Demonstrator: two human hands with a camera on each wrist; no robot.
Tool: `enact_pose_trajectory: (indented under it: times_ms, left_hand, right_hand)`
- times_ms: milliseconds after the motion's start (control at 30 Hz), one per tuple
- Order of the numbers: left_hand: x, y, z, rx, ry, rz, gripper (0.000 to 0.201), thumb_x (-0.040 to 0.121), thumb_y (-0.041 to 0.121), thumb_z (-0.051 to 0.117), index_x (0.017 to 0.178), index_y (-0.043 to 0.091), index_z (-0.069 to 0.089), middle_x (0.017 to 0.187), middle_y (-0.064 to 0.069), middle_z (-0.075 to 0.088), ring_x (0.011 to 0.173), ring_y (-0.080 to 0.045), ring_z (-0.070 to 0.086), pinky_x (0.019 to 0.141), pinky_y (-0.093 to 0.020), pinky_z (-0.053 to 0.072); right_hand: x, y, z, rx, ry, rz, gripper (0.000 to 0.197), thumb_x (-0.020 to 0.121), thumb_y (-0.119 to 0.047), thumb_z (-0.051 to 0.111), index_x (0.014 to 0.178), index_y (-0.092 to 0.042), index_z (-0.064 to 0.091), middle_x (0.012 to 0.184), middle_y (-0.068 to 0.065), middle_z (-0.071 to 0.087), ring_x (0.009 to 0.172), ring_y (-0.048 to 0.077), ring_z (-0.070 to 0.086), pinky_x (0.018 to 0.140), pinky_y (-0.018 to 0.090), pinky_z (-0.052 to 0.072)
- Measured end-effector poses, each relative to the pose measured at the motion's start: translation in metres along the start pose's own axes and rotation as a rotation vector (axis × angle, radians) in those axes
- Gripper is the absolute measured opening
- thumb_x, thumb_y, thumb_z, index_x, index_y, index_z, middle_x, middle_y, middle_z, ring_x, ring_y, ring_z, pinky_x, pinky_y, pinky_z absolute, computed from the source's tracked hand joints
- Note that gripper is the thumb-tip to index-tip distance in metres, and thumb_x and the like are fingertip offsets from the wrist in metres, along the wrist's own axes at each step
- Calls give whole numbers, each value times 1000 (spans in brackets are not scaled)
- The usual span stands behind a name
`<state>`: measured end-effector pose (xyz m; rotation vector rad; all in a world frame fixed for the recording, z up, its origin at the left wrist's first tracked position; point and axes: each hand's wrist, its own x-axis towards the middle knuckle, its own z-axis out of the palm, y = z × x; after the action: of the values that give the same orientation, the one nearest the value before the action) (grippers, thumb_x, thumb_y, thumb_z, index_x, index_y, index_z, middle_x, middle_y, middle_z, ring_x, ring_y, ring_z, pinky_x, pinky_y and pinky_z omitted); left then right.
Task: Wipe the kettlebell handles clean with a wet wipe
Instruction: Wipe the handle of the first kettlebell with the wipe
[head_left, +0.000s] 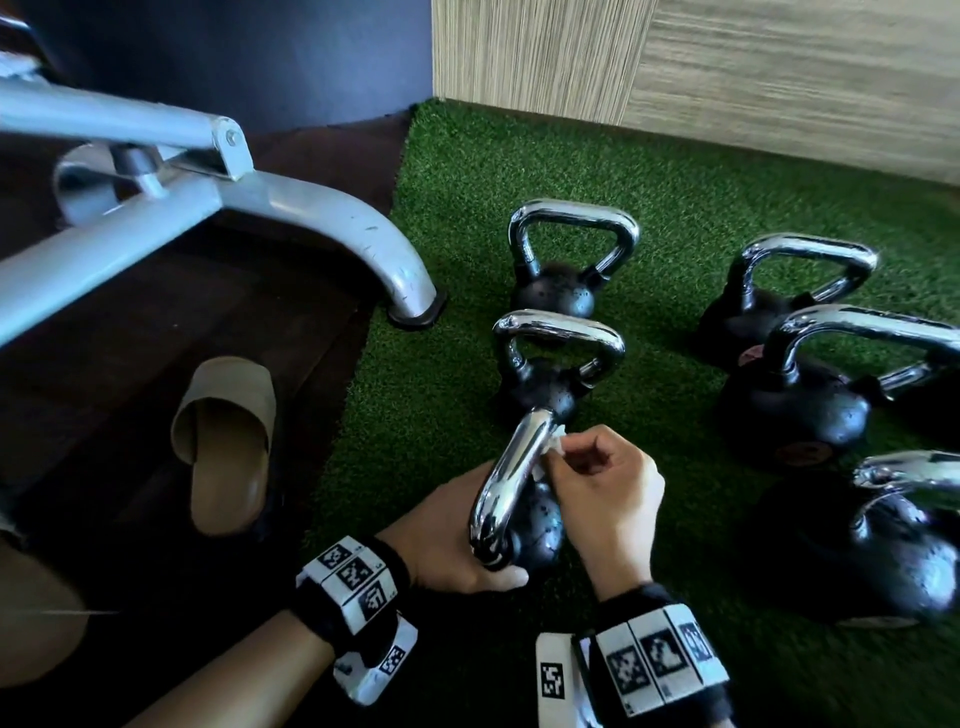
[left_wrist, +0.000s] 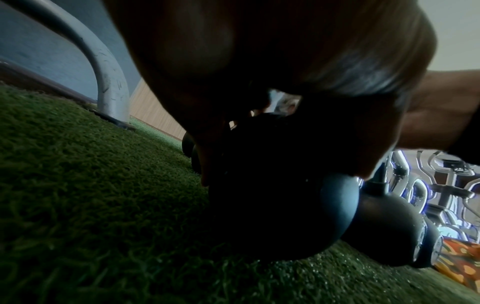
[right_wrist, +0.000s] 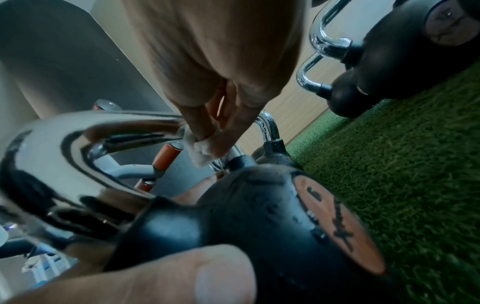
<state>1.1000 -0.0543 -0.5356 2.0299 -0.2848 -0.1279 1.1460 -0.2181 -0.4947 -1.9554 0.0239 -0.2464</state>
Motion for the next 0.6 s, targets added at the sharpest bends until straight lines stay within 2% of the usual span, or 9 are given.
enact_pose_trajectory:
  times_ms: [100,200,267,333,433,467,533,567,600]
  left_hand:
    - [2,-1,2,-35,-18,4,90,69,27,90,142,49,42,144,5,56,137,-13,53,114,-50,43]
    - [2,-2,5,-21,-20,21,93,70,28,89,147,41,39,149,3,52,142,-17,49,116,-54,40]
    - [2,-3,6,-12,-7,31,94,70,25,89,146,45,39,149,5,52,141,-15,48,116,-51,40]
    - [2,-3,5,6,-2,29,94,69,22,91,138,59,38,143,11,54,137,-10,51,115,-47,42]
    - [2,-2,4,2,4,59,94,70,17,92,132,65,40,136,21,55,132,-2,53,113,-36,44]
    - [1,0,4,-3,2,75,97,70,15,92,133,66,39,137,26,53,132,0,52,112,-29,42]
    - [-2,1,6,4,-10,117,107,72,13,92,139,68,29,144,34,45,138,3,45,115,-20,35]
    - [-4,0,7,17,-17,117,110,73,16,91,142,70,24,147,34,42,141,4,41,118,-21,33]
    - [-6,0,8,40,-23,98,112,74,22,91,142,72,17,150,31,40,143,4,38,120,-26,33]
  right_hand:
    - [0,3,8,-72,26,43,23,73,-18,86,62,-19,66,56,-10,67,55,6,63,54,15,45]
    - [1,6,8,-80,9,58,23,73,-20,85,62,-20,65,61,-15,69,56,6,64,56,22,48]
    - [0,7,5,-89,-5,25,23,72,-22,86,61,-20,65,59,-12,68,56,7,63,54,21,48]
    - [3,7,2,-131,-49,-3,24,72,-20,85,61,-19,64,55,-9,66,56,3,62,50,13,42]
    - [12,7,-6,-227,-196,20,23,70,-20,86,61,-18,65,57,-8,68,54,-4,61,50,9,44]
    - [16,8,-11,-254,-255,29,22,69,-22,87,62,-18,66,58,-6,69,54,-2,63,52,12,49]
    - [22,9,-23,-262,-342,50,19,68,-20,86,66,-20,67,61,-3,71,59,13,70,63,36,61]
    - [24,7,-31,-252,-342,45,18,68,-18,85,68,-21,67,63,-1,71,61,19,71,65,41,61]
    - [27,6,-37,-250,-304,15,18,70,-15,84,71,-22,67,64,0,71,63,21,70,65,41,60]
